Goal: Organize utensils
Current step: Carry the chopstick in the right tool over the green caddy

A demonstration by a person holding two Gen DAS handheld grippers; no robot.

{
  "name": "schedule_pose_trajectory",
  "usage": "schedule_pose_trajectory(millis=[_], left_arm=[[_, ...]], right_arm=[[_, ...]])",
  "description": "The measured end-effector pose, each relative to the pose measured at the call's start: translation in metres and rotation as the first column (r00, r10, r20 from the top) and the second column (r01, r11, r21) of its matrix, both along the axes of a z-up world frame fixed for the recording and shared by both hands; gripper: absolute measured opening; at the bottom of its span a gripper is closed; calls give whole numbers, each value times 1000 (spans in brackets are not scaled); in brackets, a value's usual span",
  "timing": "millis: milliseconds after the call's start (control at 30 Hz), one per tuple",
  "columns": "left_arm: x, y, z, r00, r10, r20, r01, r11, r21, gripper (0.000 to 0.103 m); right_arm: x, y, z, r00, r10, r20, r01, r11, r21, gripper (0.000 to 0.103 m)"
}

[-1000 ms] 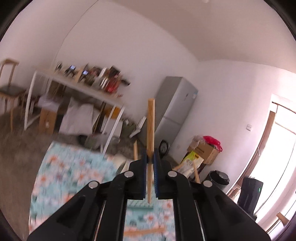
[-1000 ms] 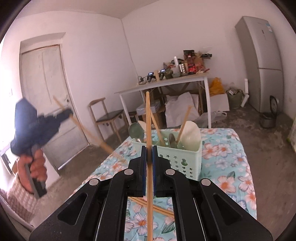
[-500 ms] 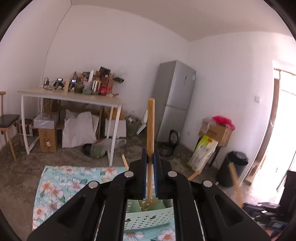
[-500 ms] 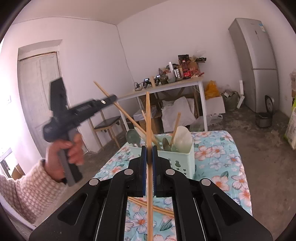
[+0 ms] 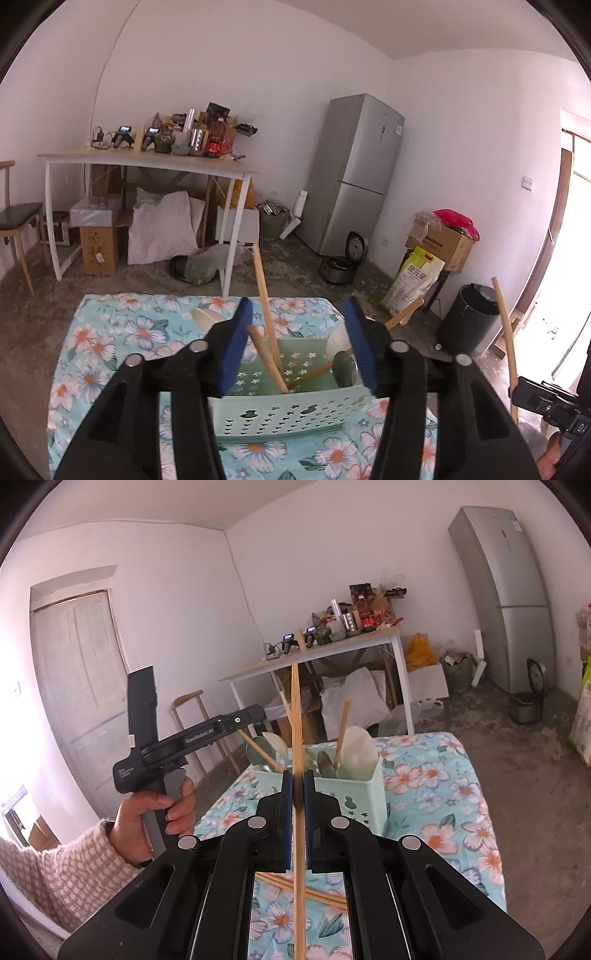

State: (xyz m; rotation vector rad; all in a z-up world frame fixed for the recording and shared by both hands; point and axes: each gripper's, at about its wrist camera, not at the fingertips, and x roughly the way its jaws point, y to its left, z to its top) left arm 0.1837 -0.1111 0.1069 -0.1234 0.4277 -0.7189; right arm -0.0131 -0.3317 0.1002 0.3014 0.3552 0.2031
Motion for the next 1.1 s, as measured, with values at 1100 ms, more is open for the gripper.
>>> schedule_pose_trajectory(millis=[1100], left_arm=[[-99, 200, -111, 884, 392, -256, -387, 919, 74, 68]], right_arm=[[214, 10, 24, 996, -43, 77, 41, 999, 34, 4]])
